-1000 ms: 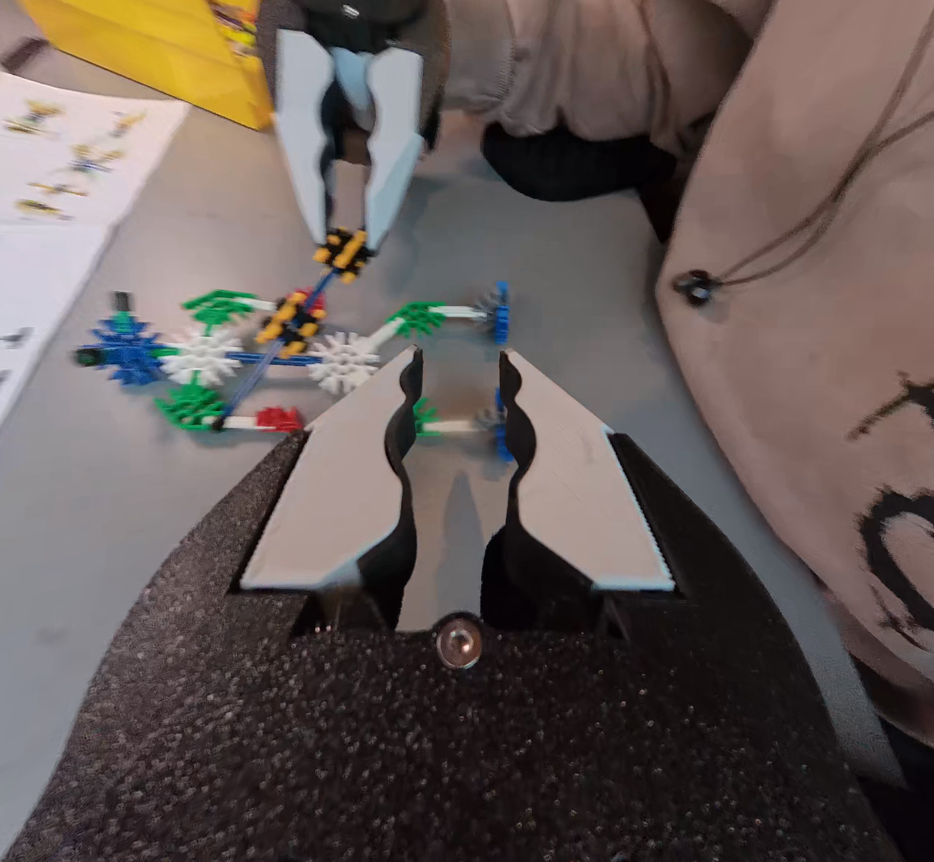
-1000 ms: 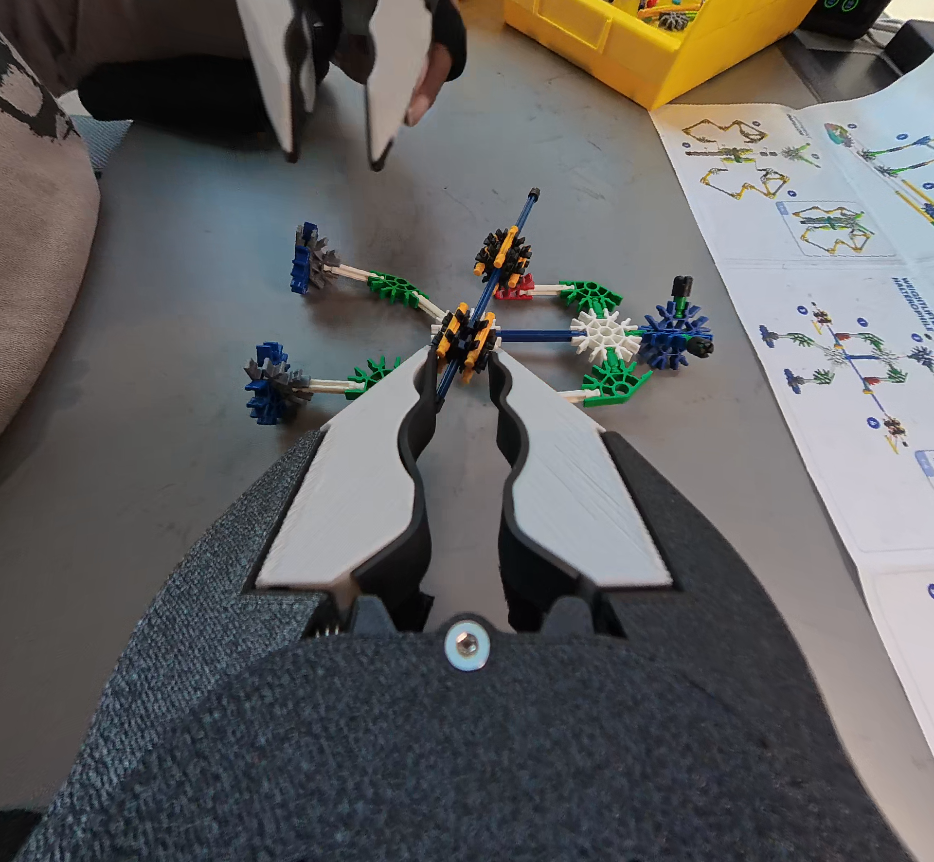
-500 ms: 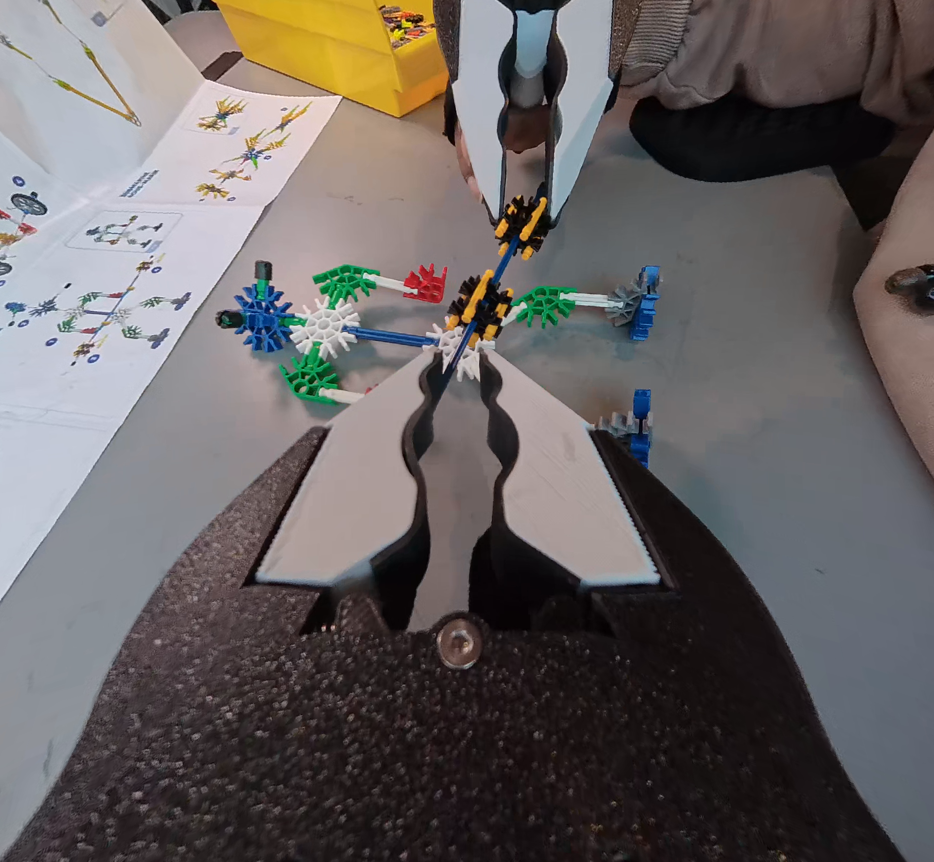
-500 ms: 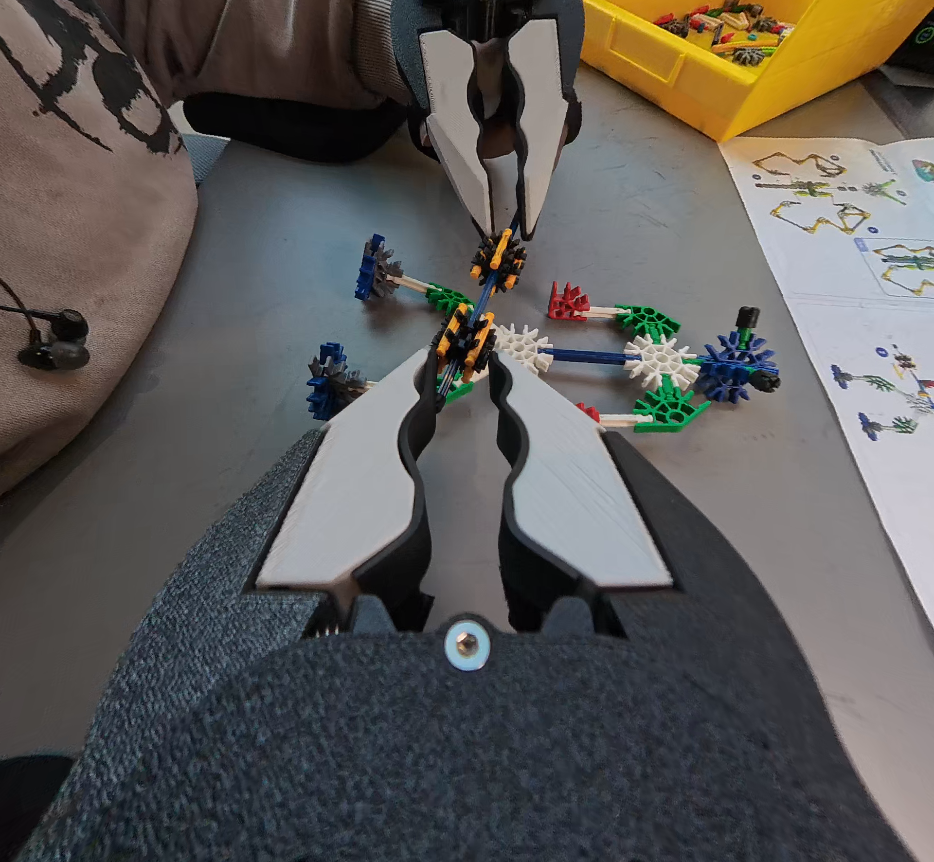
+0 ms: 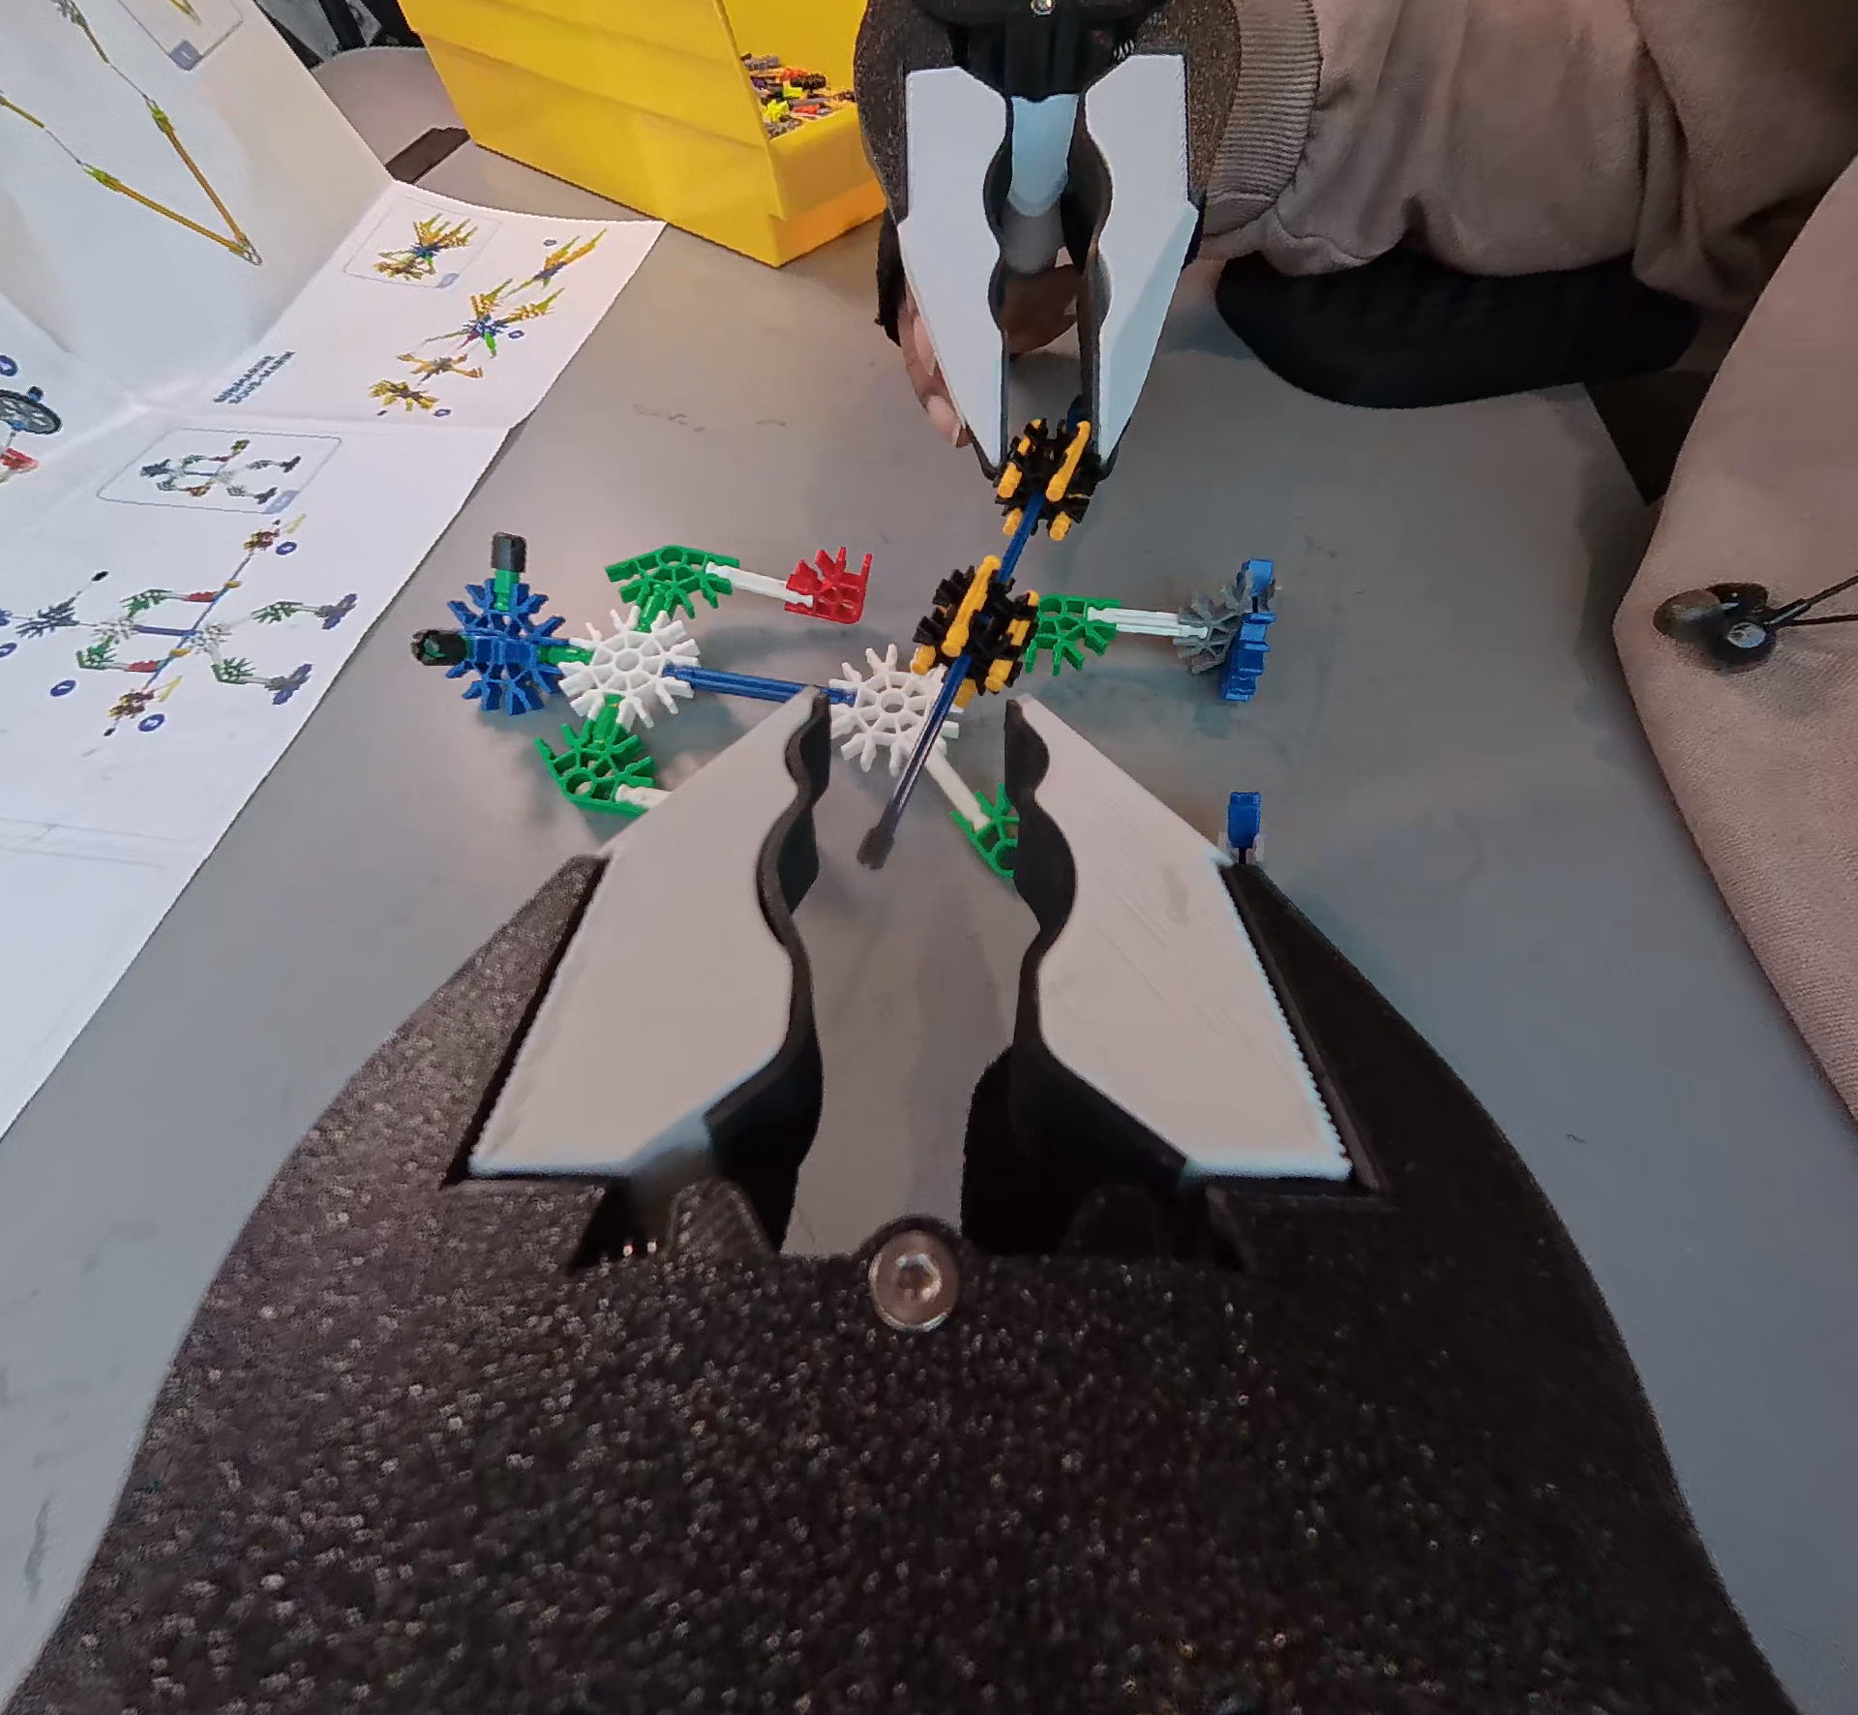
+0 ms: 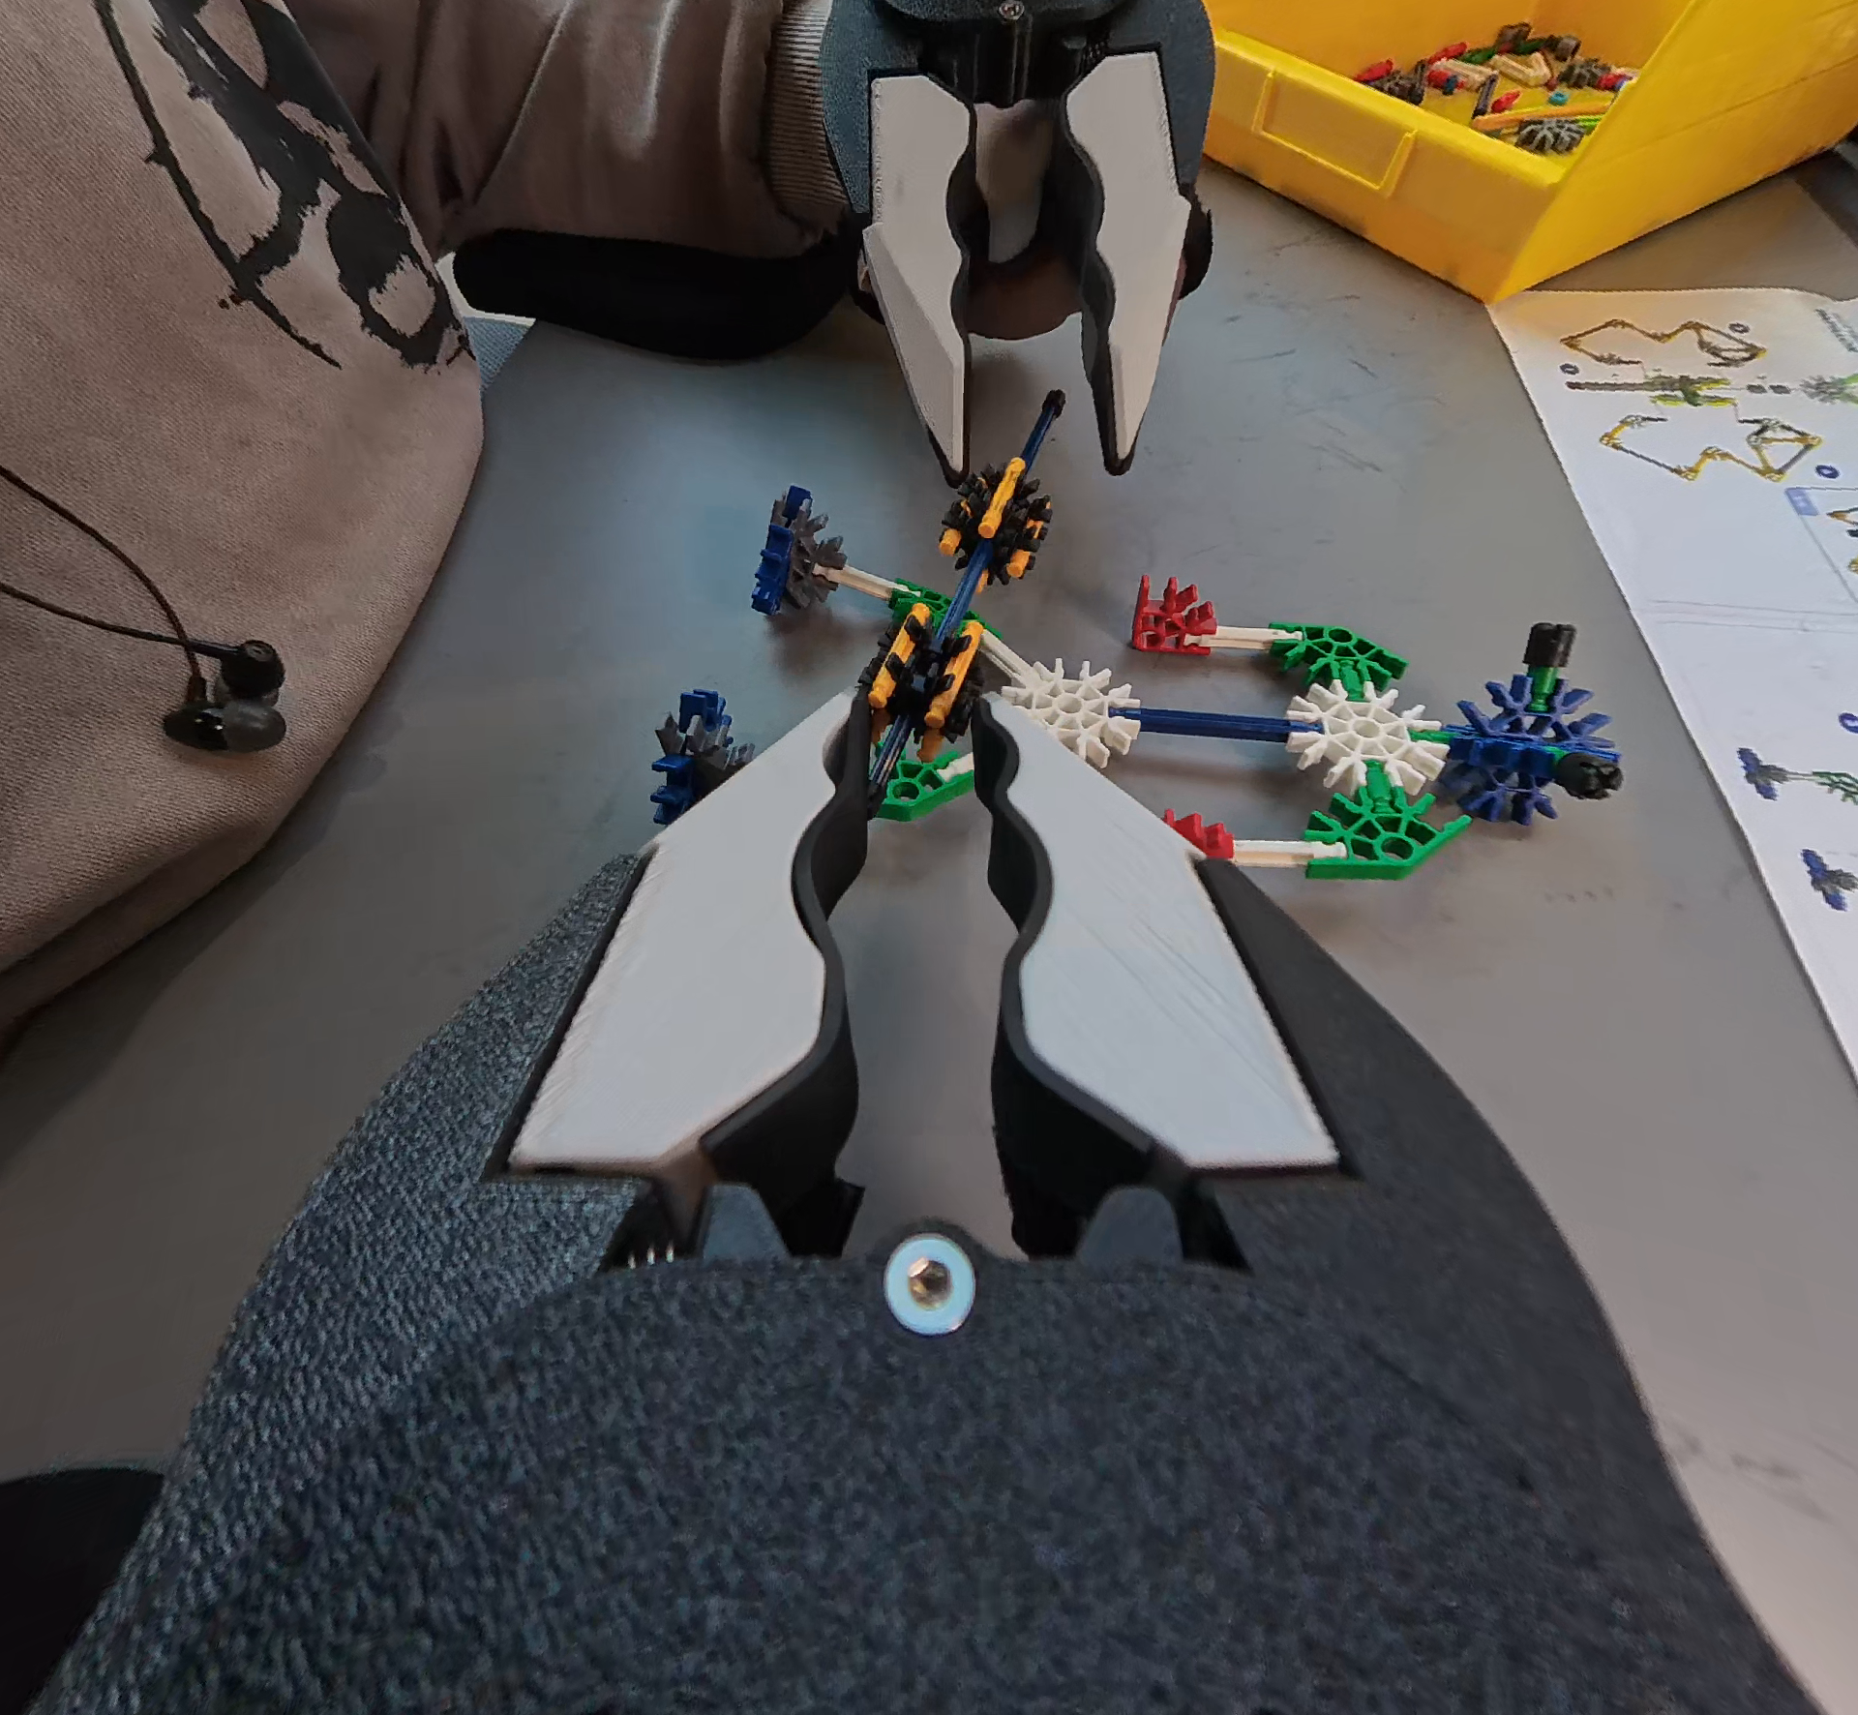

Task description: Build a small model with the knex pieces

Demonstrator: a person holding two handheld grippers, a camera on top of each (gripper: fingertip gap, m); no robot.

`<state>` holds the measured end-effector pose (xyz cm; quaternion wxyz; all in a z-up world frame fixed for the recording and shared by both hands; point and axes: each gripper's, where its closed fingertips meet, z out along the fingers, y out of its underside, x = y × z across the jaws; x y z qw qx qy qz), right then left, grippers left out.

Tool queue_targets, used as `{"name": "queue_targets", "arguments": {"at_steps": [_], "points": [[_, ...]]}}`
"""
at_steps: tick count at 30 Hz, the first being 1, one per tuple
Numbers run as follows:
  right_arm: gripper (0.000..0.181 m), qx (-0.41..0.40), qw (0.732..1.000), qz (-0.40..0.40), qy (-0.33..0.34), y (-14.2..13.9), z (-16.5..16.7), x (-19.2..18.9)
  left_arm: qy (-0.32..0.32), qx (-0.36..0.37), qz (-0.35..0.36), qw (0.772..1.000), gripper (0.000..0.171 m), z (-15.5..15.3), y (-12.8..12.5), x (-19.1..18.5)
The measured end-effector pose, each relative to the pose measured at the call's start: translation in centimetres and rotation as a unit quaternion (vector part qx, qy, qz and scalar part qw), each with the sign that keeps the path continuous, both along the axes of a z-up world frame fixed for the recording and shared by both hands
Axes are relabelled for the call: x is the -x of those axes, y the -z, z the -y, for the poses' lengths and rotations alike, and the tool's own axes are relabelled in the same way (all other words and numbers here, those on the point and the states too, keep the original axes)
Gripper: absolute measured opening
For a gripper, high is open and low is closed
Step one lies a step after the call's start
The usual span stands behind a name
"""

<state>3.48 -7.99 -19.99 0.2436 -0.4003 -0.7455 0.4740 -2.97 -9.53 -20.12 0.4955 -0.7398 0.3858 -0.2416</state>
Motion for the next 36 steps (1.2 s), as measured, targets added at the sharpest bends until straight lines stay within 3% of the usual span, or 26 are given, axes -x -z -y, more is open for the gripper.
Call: {"name": "queue_targets", "arguments": {"at_steps": [4, 10, 21, 23, 27, 34, 36], "points": [[0.019, -0.001, 1.0, 0.009, -0.005, 0.3, 0.2, -0.1, 0.027, 0.002, 0.001, 1.0, 0.012, 0.7, 0.2, -1.2], [0.019, -0.013, 0.999, 0.028, 0.012, 1.0, -0.4, 0.1, 0.04, 0.011, 0.002, 0.999, 0.0, 1.0, 0.5, -1.6], [0.019, -0.012, 1.0, 0.003, 0.014, 0.3, -0.6, 0.2, -0.006, -0.008, -0.01, 1.0, 0.031, -0.5, 0.5, 0.0], [0.018, -0.007, 1.0, -0.004, 0.006, -0.1, -0.1, 0.2, -0.001, -0.009, -0.017, 1.0, 0.032, -0.5, 0.8, -0.4], [0.019, -0.016, 1.0, 0.003, 0.007, 0.1, -0.3, 0.1, 0.017, -0.007, -0.035, 0.999, 0.011, -0.1, 1.2, -0.7], [0.019, -0.027, 1.0, 0.012, -0.006, 0.1, 0.6, 0.2, 0.026, -0.034, -0.035, 0.998, 0.042, 0.1, 0.1, -1.8], [0.019, -0.03, 0.999, 0.01, -0.013, 0.0, 1.1, 0.3, 0.041, -0.037, -0.06, 0.997, 0.038, 0.3, 0.6, -2.7]]}}
